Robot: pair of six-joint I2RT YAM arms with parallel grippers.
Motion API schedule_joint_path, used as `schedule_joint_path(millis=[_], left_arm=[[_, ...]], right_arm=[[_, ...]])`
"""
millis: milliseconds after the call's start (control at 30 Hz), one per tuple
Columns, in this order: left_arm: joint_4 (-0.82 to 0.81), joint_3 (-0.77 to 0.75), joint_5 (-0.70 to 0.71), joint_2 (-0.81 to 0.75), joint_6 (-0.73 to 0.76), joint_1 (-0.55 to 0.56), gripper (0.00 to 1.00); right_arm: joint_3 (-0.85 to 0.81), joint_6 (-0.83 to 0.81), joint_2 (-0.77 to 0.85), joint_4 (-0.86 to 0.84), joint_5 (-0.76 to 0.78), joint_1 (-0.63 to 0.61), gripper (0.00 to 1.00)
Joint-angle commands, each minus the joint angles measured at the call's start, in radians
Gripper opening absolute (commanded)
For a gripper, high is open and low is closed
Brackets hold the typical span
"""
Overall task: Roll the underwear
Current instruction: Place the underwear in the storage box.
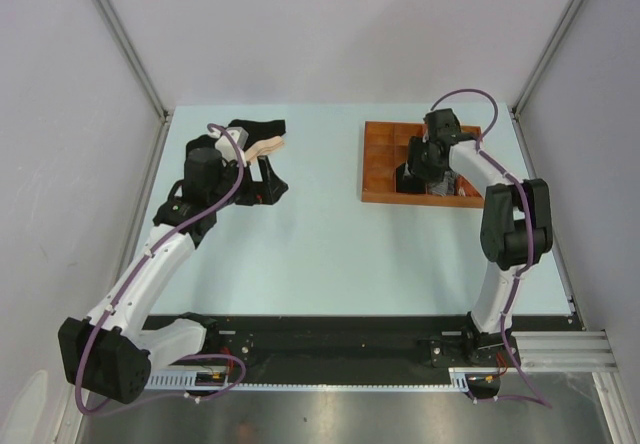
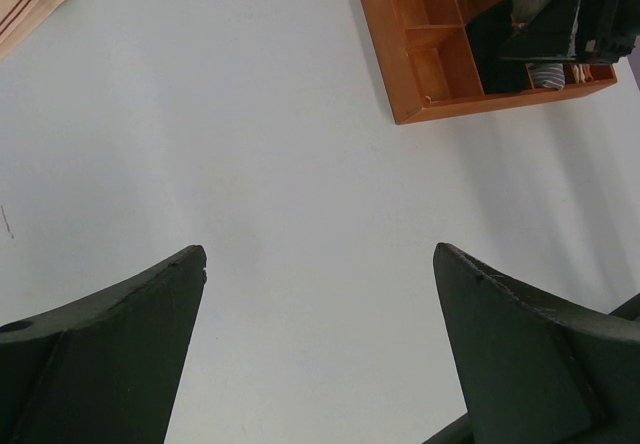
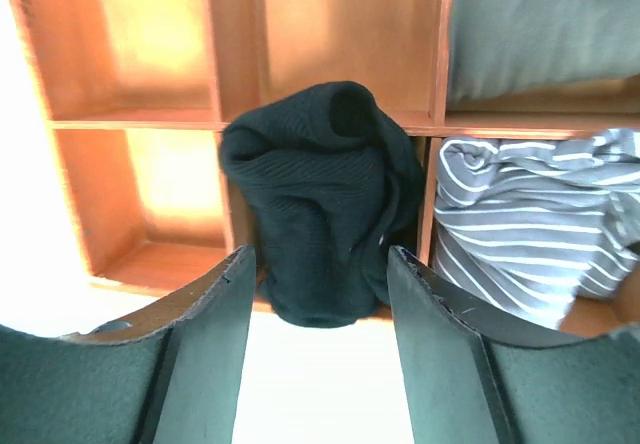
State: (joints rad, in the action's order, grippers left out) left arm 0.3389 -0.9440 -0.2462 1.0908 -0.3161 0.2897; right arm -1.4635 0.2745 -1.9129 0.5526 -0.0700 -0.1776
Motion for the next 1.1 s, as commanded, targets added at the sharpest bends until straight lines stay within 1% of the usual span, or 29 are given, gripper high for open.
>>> schedule_joint_path(millis=[0,100,167,200,233,267,300,333,500,633,767,933,1067], left_arm=[[-0.031,0.011,-0.027,-0.014,-0.012,-0.012,1.0],[-0.035,0.013,-0.033,-0.009,-0.014,-0.014,1.0],[-0.034,0.013,-0.041,-0.006,-0.015,-0.015,1.0],[-0.035,0.013,-0.041,-0.006,-0.017,-0.015,1.0],[-0.037,0.014,-0.045,-0.005,-0.017,-0.017,1.0],[-0.034,0.014,-0.044,-0.005,-0.017,-0.018,1.0],[-0.034,0.016,-0.045,-0.005,-0.017,-0.018,1.0],[-0.035,0.017,-0.045,-0.006,-0.017,-0.018,1.0],[-0.035,0.017,-0.041,-0.009,-0.015,-0.023,1.0],[-0.035,0.017,-0.045,-0.009,-0.015,-0.024,1.0],[-0.034,0.017,-0.044,-0.012,-0.014,-0.03,1.0],[-0.032,0.017,-0.039,-0.015,-0.012,-0.035,1.0],[-0.031,0.017,-0.036,-0.016,-0.012,-0.04,1.0]], right_arm=[[-0.101,-0.021,0.067,0.07,0.039,-0.006,0.59],[-0.121,-0.038,0.072,0.04,0.049,-0.02,0.59],[-0.13,-0.047,0.052,-0.006,0.052,-0.026,0.54],[-0.139,-0.049,0.043,-0.02,0.065,-0.031,0.51],[-0.139,-0.049,0.034,-0.037,0.068,-0.031,0.41],[-0.135,-0.046,0.016,-0.081,0.068,-0.031,0.36],[-0.138,-0.047,0.002,-0.097,0.102,-0.031,0.32],[-0.139,-0.043,-0.009,-0.115,0.108,-0.028,0.24],[-0.132,-0.044,-0.086,-0.148,0.11,-0.02,0.16],[-0.087,-0.046,-0.112,-0.148,0.127,-0.02,0.13],[-0.061,-0.049,-0.121,-0.129,0.171,-0.025,0.12],[-0.04,-0.031,-0.143,-0.108,0.184,-0.028,0.11],[-0.005,-0.02,-0.121,-0.111,0.202,-0.048,0.11]])
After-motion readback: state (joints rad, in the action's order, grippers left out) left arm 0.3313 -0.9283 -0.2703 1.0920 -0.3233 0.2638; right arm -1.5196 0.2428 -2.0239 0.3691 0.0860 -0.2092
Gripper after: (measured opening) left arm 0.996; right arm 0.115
